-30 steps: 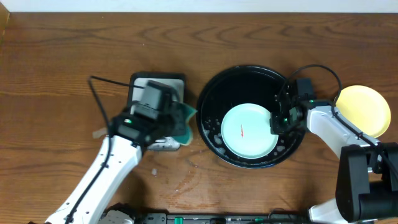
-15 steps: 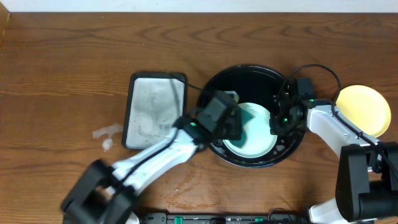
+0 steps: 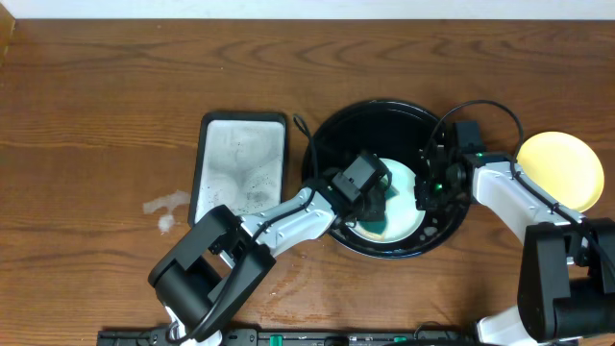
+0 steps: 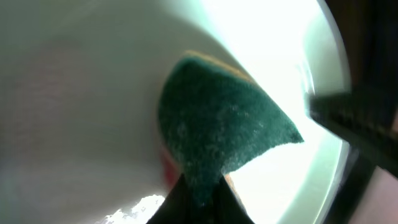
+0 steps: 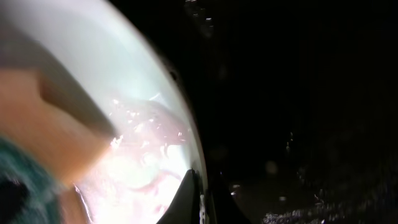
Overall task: Clean dirty plates on tray and stack at the side
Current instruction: 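Scrub the green plate with the sponge while right gripper holds its rim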
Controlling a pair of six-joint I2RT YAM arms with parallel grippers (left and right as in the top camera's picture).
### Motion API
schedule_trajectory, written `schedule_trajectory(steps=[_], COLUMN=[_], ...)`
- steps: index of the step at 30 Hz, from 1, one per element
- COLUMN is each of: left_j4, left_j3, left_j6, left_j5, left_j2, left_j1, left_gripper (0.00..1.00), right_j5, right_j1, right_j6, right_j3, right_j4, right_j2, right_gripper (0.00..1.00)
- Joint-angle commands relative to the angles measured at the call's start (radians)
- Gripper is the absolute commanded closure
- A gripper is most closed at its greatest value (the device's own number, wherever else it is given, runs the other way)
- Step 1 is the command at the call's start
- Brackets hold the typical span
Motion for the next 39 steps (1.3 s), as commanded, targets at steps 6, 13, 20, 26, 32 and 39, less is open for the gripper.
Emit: schedule_trajectory(steps=[6, 13, 20, 26, 32, 39], left_j4=[-0.356, -0.249, 0.071, 0.137, 0.034, -0.258], left_j3=[0.056, 0.066, 0.065, 0.065, 0.064, 0.069], left_j6=[0.086, 0.093, -0.069, -0.145, -0.124, -0.063], left_j5=[-0.568, -0.363, 0.133, 0.177, 0.110, -0.197], left_j2=[0.069, 0.070, 0.093, 0.131, 0.144, 0.130], left_j1=[0.032, 0.030, 0.008, -0.041, -0.027, 0.023], left_gripper=[0.93, 0.93, 0.92, 0.93, 0.92, 0.93], right_j5=[0.006, 0.006, 0.005, 0.005, 0.005, 0.005], right_j1=[0.040, 0.040, 0.040, 0.040, 0.040, 0.040], right_j6=[-0.036, -0.036, -0.035, -0.035, -0.039, -0.039], right_j3=[-0.032, -0.032, -0.032, -0.032, -0.032, -0.032], right_j4=[-0.019, -0.020, -0.020, -0.022, -0.032, -0.032], right_j2=[0.052, 0.052, 0.052, 0.052, 0.052, 0.052], right_gripper=[0.99, 0.99, 0.99, 0.99, 0.99, 0.99])
